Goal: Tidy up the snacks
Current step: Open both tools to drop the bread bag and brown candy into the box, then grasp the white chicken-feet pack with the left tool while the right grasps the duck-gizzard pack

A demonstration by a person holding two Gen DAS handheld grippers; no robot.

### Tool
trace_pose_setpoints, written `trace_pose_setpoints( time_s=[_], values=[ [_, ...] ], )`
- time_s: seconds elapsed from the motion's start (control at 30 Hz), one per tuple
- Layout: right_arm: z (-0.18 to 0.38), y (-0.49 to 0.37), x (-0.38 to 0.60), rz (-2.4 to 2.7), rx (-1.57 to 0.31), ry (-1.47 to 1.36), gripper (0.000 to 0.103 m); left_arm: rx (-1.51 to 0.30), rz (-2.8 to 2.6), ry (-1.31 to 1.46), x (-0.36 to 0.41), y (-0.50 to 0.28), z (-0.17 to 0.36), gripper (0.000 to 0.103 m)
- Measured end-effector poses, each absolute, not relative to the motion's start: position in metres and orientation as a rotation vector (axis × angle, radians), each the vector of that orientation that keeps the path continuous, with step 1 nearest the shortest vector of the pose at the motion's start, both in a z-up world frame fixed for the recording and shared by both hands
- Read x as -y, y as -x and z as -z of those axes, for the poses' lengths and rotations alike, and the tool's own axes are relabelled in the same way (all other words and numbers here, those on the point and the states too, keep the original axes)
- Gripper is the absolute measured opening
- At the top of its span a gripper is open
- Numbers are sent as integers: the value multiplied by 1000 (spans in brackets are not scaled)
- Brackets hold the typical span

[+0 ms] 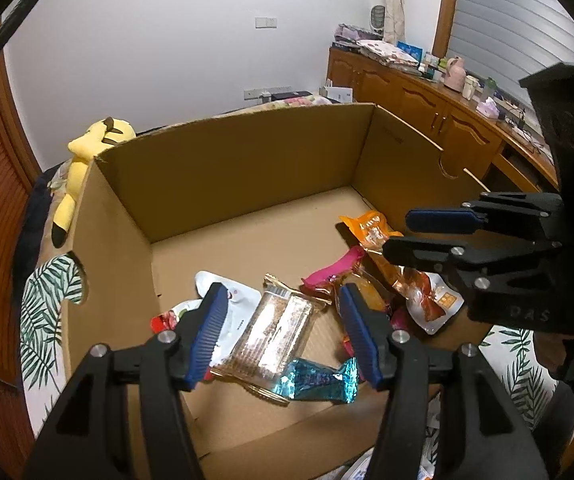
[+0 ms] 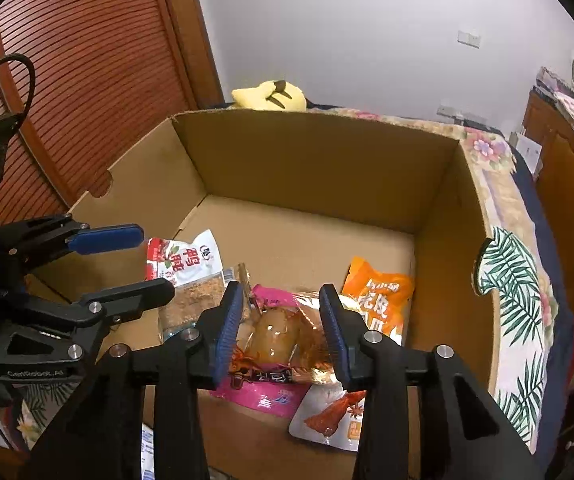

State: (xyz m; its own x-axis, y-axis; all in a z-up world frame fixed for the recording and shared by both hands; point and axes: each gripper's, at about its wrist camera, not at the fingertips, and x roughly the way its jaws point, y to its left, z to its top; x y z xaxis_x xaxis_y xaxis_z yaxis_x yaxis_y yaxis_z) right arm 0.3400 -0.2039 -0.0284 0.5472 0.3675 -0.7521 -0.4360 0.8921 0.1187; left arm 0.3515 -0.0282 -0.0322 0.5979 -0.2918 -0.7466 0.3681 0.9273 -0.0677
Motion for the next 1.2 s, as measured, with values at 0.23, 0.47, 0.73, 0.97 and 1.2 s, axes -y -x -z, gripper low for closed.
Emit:
trace_pose_setpoints(
  time_s=[0.23,0.47,0.73,0.97,1.2],
  values=[
    [15,-326,208,-483,-821,65,39,-811,368,-54,22,-346,20,60],
    [3,-306,211,-480,-785,58,39,-779,357,-25,16,-333,6,63],
    [-17,-270,220,-500,-733,26,39,-739,353,-28,15,-303,-10,64],
    [-29,-235,221,-511,-696,7,40,-699,339,-36,9,-271,-22,69],
    [-31,-201,226,-516,-658,-3,42,-677,296,-38,4,-240,-18,81]
  ],
)
